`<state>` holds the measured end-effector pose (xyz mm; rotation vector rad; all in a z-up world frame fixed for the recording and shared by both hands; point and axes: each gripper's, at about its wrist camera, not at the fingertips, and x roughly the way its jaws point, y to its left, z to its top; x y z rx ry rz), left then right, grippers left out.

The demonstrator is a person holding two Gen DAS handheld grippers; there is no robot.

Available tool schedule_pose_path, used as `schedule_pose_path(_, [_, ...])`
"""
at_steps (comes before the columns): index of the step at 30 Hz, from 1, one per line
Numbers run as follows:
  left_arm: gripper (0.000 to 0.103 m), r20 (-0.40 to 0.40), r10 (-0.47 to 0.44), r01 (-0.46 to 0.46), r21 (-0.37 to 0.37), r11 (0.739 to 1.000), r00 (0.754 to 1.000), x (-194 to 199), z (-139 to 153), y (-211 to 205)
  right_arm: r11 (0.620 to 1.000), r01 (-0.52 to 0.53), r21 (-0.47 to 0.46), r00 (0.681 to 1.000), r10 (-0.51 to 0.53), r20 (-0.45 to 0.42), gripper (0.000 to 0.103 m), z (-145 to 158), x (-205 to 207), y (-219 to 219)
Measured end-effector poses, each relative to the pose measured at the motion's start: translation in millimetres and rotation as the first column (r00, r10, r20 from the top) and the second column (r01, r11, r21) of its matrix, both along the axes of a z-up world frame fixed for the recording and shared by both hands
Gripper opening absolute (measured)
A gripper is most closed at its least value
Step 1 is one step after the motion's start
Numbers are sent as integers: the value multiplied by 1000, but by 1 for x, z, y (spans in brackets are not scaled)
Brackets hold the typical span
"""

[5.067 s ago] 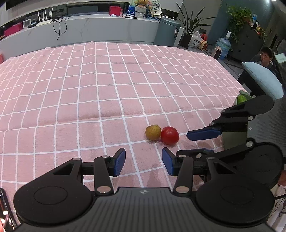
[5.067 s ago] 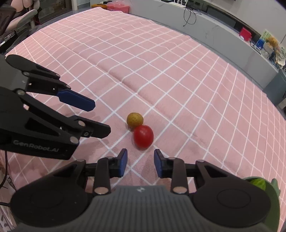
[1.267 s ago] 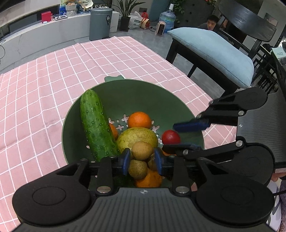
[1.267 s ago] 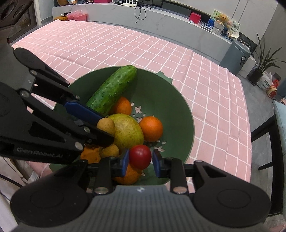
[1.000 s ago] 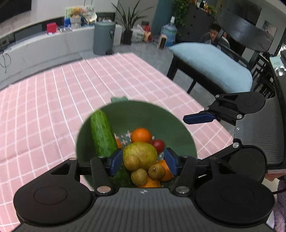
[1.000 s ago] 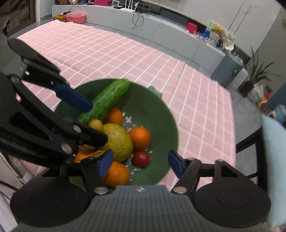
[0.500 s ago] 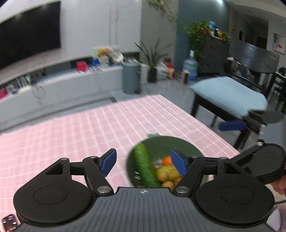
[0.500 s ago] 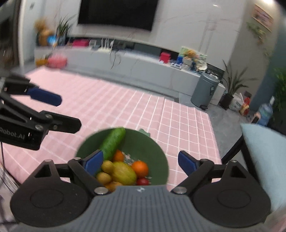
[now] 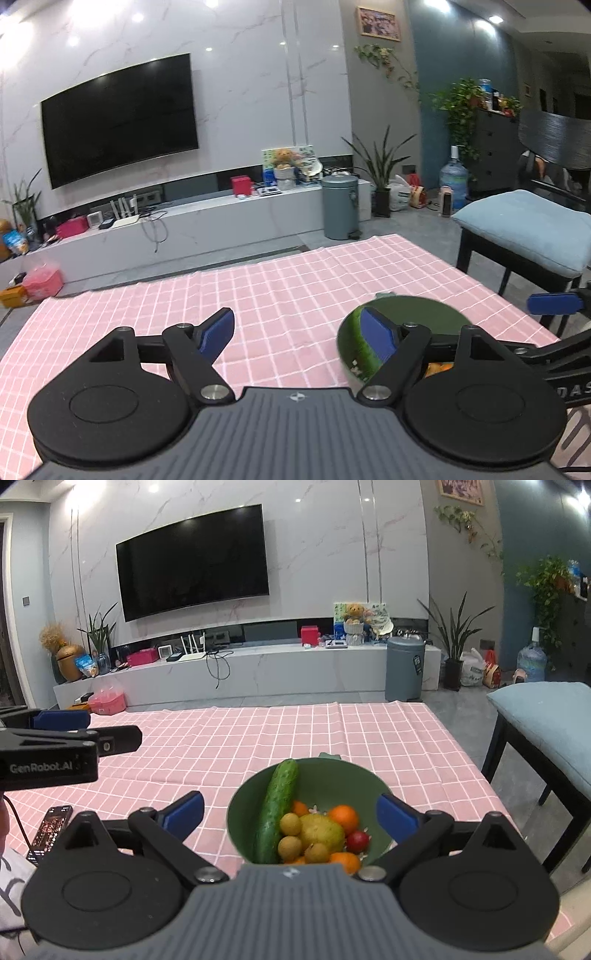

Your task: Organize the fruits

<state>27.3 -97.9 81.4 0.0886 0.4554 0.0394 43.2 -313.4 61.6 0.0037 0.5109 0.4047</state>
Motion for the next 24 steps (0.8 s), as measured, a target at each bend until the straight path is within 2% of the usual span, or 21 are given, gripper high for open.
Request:
schedule_pose_path(8, [91, -83, 68, -69, -17, 997, 994, -11, -32, 16, 999, 25, 42, 999, -23, -46, 98, -29, -26, 15])
schedule_pose_path(15, [91, -133, 82, -78, 30, 996, 988, -23, -62, 19, 999, 31, 27, 998, -29, -64, 98, -50, -34, 22])
schedule_pose_path(24, [91, -182, 101, -104, -4, 995, 978, -26, -69, 30, 998, 53, 41, 995, -49, -88, 98, -59, -31, 19])
